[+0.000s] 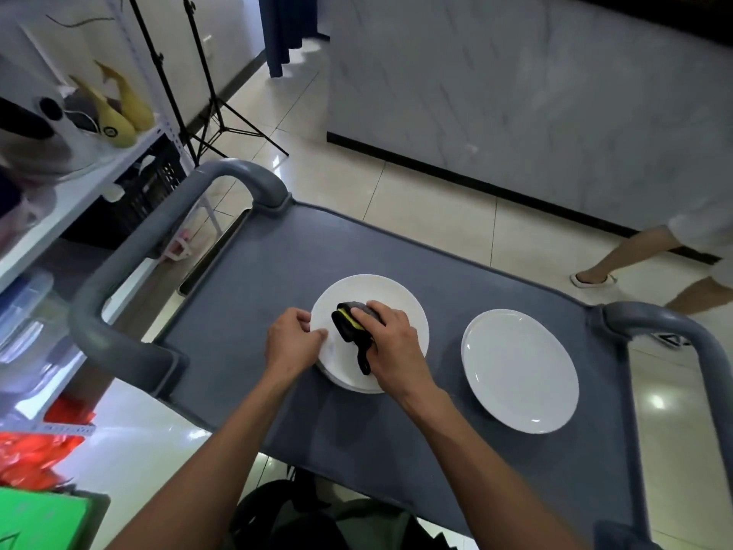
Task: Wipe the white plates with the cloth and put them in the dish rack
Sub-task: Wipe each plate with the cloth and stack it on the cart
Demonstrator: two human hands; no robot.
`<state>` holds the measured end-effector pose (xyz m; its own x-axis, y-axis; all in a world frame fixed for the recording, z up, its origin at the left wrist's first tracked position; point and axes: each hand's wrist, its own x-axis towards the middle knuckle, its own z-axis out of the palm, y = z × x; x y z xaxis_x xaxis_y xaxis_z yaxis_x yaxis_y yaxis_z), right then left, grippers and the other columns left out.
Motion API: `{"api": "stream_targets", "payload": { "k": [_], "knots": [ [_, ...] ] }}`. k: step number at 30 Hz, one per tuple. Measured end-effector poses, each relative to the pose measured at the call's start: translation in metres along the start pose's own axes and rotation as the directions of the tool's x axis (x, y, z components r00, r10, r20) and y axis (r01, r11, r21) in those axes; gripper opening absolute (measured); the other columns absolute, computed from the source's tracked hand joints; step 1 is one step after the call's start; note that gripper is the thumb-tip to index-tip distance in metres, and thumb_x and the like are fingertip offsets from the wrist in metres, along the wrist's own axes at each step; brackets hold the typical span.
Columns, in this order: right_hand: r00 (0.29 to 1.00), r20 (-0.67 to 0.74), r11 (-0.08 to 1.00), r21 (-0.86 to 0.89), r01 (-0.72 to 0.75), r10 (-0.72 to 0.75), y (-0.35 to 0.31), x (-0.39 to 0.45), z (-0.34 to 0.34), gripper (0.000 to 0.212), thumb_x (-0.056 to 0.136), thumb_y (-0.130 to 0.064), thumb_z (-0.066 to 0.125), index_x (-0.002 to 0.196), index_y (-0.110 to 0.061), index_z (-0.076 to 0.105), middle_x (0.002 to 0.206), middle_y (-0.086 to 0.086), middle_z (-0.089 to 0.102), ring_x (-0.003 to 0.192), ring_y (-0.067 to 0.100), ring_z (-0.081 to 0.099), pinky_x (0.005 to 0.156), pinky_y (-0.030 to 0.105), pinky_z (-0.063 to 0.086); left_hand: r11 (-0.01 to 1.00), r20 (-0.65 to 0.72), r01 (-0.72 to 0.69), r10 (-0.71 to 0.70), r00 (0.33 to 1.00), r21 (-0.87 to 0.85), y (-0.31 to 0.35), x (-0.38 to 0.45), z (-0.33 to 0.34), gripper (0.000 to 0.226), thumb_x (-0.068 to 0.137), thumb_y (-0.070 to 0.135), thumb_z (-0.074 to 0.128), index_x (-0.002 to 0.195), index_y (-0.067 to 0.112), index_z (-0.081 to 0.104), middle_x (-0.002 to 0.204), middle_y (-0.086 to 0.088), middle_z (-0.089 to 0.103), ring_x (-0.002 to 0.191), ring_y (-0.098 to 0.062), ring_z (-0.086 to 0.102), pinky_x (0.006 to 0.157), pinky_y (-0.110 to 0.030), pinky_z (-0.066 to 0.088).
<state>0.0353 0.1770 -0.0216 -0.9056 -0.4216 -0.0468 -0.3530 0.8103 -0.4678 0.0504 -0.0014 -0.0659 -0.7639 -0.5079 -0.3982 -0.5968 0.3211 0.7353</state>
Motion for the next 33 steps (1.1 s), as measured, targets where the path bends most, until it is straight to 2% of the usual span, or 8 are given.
{"api": "stream_targets", "payload": {
  "k": [7, 11, 17, 21, 24, 26, 30, 33],
  "knots": [
    [1.0, 0.014, 0.98, -0.201, -0.004, 0.007, -0.004, -0.007, 0.002, 0.065, 0.09, -0.015, 0.054, 0.149, -0.035, 0.038, 0.159, -0.002, 0.029, 0.144, 0.019, 0.029, 0.102, 0.046, 0.031, 0.999, 0.076, -0.042, 0.044, 0.996, -0.033, 0.009, 0.009, -0.005, 0.02, 0.075, 0.02, 0.077, 0.091, 0.023, 0.065, 0.086, 0.004, 0.07, 0.085, -0.019, 0.068, 0.08, -0.038, 0.056],
    [1.0, 0.024, 0.988, -0.154, 0.019, -0.016, 0.002, -0.016, 0.001, 0.056, 0.103, -0.036, 0.044, 0.156, -0.029, 0.027, 0.166, -0.001, 0.016, 0.152, 0.017, 0.014, 0.115, 0.045, 0.022, 0.992, 0.108, -0.124, 0.12, 0.987, 0.027, 0.014, 0.01, -0.009, 0.019, 0.077, 0.019, 0.073, 0.093, 0.025, 0.065, 0.084, 0.006, 0.067, 0.084, -0.018, 0.065, 0.071, -0.033, 0.051],
    [0.999, -0.023, 0.999, 0.024, 0.026, -0.026, 0.01, -0.026, 0.0, 0.053, 0.101, -0.006, 0.044, 0.153, -0.014, 0.035, 0.162, 0.008, 0.025, 0.15, 0.026, 0.022, 0.121, 0.042, 0.022, 0.988, 0.181, -0.15, 0.153, 0.972, -0.029, 0.019, 0.014, -0.018, 0.018, 0.082, 0.016, 0.063, 0.094, 0.026, 0.056, 0.095, 0.013, 0.064, 0.092, -0.017, 0.062, 0.076, -0.037, 0.052],
    [0.992, -0.111, 0.996, 0.072, -0.057, 0.065, 0.0, -0.025, 0.004, 0.051, 0.1, -0.009, 0.052, 0.15, -0.017, 0.043, 0.157, 0.009, 0.036, 0.139, 0.028, 0.035, 0.117, 0.035, 0.028, 0.986, 0.26, -0.047, 0.088, 0.961, -0.162, 0.025, 0.014, -0.019, 0.018, 0.088, 0.011, 0.056, 0.101, 0.023, 0.051, 0.101, 0.001, 0.062, 0.091, -0.022, 0.064, 0.066, -0.044, 0.06],
    [0.965, -0.181, 0.977, 0.136, -0.166, 0.189, -0.013, -0.02, 0.009, 0.049, 0.099, -0.015, 0.056, 0.147, -0.019, 0.048, 0.152, 0.006, 0.043, 0.133, 0.027, 0.038, 0.114, 0.03, 0.028, 0.967, 0.326, 0.022, 0.064, 0.943, -0.255, 0.028, 0.012, -0.021, 0.023, 0.091, 0.004, 0.055, 0.107, 0.019, 0.049, 0.105, -0.004, 0.059, 0.089, -0.026, 0.065, 0.051, -0.04, 0.058],
    [0.951, -0.195, 0.963, 0.167, -0.21, 0.241, -0.019, -0.019, 0.011, 0.049, 0.099, -0.021, 0.057, 0.147, -0.019, 0.047, 0.151, 0.004, 0.044, 0.135, 0.025, 0.037, 0.115, 0.028, 0.025, 0.951, 0.362, 0.062, 0.055, 0.93, -0.302, 0.03, 0.012, -0.024, 0.026, 0.091, 0.001, 0.055, 0.111, 0.018, 0.05, 0.106, -0.004, 0.061, 0.089, -0.029, 0.066, 0.049, -0.038, 0.057],
    [0.977, -0.133, 0.972, 0.19, -0.14, 0.167, -0.018, -0.03, 0.009, 0.055, 0.096, -0.015, 0.052, 0.15, -0.02, 0.042, 0.158, 0.004, 0.034, 0.142, 0.022, 0.031, 0.119, 0.03, 0.022, 0.947, 0.43, 0.066, 0.08, 0.899, -0.315, 0.032, 0.012, -0.029, 0.034, 0.089, -0.008, 0.05, 0.102, 0.021, 0.063, 0.098, -0.011, 0.068, 0.076, -0.029, 0.068, 0.047, -0.035, 0.055],
    [0.994, -0.087, 0.992, 0.109, -0.062, 0.071, -0.005, -0.038, 0.003, 0.062, 0.092, -0.013, 0.054, 0.152, -0.02, 0.039, 0.16, 0.005, 0.031, 0.143, 0.023, 0.031, 0.12, 0.037, 0.025, 0.937, 0.485, 0.097, 0.084, 0.87, -0.336, 0.033, 0.013, -0.032, 0.039, 0.091, -0.009, 0.049, 0.112, 0.019, 0.066, 0.092, -0.013, 0.067, 0.057, -0.021, 0.063, 0.04, -0.026, 0.047]
  ]
}}
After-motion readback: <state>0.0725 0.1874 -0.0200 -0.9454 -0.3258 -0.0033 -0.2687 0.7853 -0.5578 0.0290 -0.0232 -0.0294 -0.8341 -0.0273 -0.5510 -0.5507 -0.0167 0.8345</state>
